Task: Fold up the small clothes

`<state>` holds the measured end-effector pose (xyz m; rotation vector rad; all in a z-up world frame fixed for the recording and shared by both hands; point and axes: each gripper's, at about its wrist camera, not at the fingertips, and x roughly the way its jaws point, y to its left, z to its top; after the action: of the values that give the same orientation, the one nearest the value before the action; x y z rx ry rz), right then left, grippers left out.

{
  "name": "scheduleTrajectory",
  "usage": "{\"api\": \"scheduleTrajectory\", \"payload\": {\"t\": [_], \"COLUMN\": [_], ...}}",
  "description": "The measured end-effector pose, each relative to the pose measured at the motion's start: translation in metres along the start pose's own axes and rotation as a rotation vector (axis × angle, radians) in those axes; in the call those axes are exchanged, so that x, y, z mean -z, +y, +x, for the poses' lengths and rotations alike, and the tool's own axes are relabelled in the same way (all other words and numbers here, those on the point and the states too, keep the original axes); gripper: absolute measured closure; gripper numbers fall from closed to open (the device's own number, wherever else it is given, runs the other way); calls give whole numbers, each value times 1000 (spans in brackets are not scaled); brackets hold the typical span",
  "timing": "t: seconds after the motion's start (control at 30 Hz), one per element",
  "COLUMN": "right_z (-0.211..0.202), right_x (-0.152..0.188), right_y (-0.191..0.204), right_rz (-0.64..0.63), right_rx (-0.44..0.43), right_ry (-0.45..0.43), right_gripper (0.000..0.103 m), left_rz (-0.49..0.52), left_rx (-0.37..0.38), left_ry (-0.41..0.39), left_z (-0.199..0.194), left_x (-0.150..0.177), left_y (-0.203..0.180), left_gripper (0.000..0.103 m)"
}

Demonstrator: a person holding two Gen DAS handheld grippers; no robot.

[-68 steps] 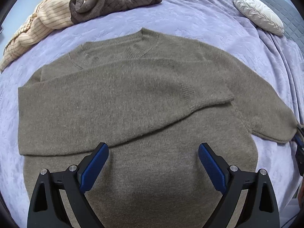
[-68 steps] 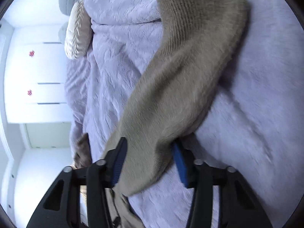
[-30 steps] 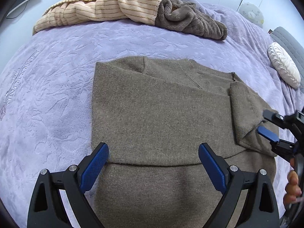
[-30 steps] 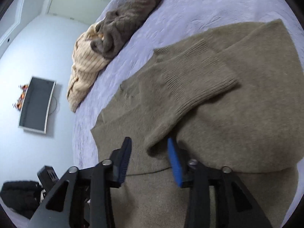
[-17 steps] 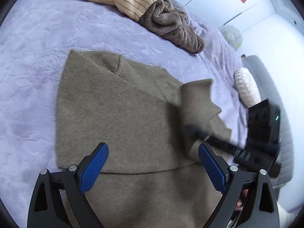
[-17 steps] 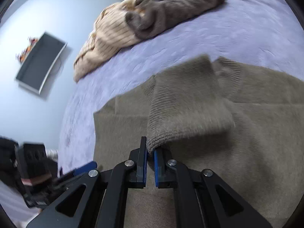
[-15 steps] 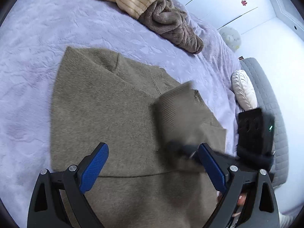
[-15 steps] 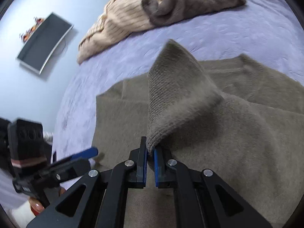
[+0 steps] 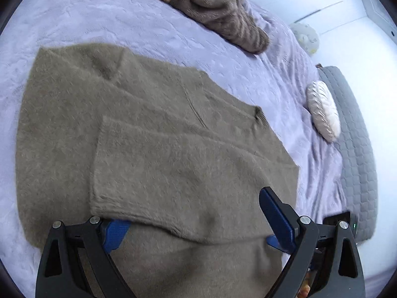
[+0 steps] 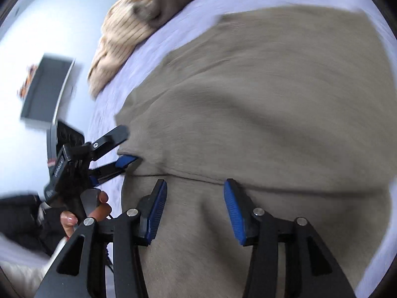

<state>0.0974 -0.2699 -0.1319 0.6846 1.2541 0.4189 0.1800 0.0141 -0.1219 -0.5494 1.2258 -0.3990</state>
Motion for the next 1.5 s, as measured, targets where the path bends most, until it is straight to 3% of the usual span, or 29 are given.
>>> {"api": "scheduleTrajectory", "payload": {"t": [0.03,0.07,0.1,0.13,0.23,0.27,0.3,0.33,0.5,0.67,0.77,0.87,0.97,1.0,1.1,1.13,1.23,1.27,1.3,1.37,1.43,1.5], "right_z": [-13,-28,-39,-48,-65,-64,-63,-62,-92,-80,-68,-69,-70,-73,-82,-87,-102,-104,-104,-99,-92,-86], "right_x": [5,10,15,20,32,34,34,32,18,9,10,11,9,10,10,11,14,14,13,10,6,2], "right_y": [-20,-42,-59,-79,-126,-137,-143,-146,-124,-136,-149,-149,-143,-140,-123,-118,-113,-116,-120,-131,-137,-140], "right_rz": [78,154,227,317,532,583,609,625,439,366,397,385,389,381,328,308,273,283,295,335,352,363], "right_rx": [-10,-17,-30,-64,-195,-236,-261,-283,-217,-69,-95,-84,-66,-49,-7,7,48,46,46,36,8,-20], "right_ry": [-39,-82,-125,-178,-308,-340,-355,-373,-411,-299,-290,-290,-268,-261,-239,-247,-286,-294,-294,-284,-275,-262], "right_gripper": [51,51,51,51,51,58,72,97,97,97,97,97,93,87,51,35,32,32,32,33,33,38], "left_rz": [-12,-22,-38,-55,-18,-1,14,30,43,57,128,135,130,119,99,94,112,115,113,103,123,111], "left_rx": [-25,-36,-38,-42,-68,-68,-63,-56,-72,-131,-206,-271,-355,-369,-394,-405,-421,-426,-414,-360,-427,-431], "left_ry": [-15,-13,0,6,-27,-38,-46,-52,-34,17,0,-14,-38,-43,-39,-19,-18,-12,-2,-4,-32,-20], "left_z": [-2,-1,2,3,-4,-8,-13,-18,-15,-4,-18,-33,-48,-53,-62,-62,-59,-56,-53,-51,-51,-50], "left_x": [-1,-2,-5,-6,-7,-8,-8,-7,-3,6,11,12,12,12,13,12,12,11,10,9,9,8], "left_y": [1,3,6,9,3,1,-3,-8,2,24,28,40,52,55,63,65,66,66,66,61,54,54], "left_gripper": [27,62,89,96,96,96,96,96,95,95,95,95,95,95,95,95,95,92,66,26,21,21]}}
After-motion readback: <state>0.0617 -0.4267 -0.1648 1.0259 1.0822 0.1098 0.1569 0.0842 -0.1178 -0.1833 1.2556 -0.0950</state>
